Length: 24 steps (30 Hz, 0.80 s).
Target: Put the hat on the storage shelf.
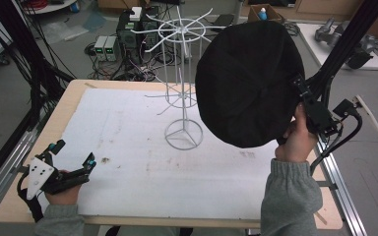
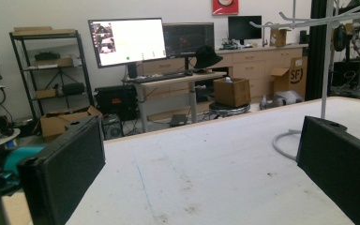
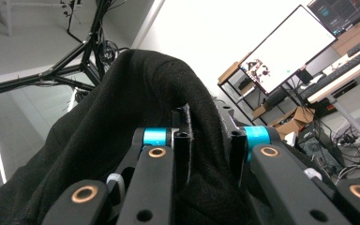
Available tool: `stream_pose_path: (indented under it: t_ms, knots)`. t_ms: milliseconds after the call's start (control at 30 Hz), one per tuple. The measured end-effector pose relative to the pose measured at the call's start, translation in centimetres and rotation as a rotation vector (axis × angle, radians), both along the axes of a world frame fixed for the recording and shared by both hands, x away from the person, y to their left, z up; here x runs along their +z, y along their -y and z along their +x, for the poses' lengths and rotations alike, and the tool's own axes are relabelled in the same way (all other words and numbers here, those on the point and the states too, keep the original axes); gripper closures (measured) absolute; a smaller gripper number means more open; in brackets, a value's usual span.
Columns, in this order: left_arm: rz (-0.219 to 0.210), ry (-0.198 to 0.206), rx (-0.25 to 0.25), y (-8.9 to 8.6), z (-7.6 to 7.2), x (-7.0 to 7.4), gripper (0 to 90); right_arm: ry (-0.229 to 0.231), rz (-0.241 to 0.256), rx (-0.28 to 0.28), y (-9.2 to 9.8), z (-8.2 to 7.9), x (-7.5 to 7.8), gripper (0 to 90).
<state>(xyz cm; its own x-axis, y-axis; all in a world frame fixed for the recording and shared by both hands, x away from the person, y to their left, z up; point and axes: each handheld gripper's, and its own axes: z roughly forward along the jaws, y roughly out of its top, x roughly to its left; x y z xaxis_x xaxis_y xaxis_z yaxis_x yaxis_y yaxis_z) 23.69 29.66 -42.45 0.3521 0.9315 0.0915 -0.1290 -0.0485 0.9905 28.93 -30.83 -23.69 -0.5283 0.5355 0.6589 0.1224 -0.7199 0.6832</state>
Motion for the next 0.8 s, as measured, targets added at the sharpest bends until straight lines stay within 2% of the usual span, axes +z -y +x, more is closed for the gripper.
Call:
stream_pose_path:
  t_ms: [167,433,800]
  knots:
    - [-0.004,0.000,0.002,0.0,0.0,0.0,1.7,-0.001,-0.005,0.007,-0.5,0.7,-0.1,79.7]
    - [-0.002,0.001,0.003,0.0,0.0,0.0,1.7,-0.016,-0.014,-0.019,-1.0,1.4,0.1,79.6]
    - [-0.001,0.000,0.000,0.0,0.0,0.0,1.7,-0.027,-0.017,-0.002,-1.6,1.7,-0.2,79.6]
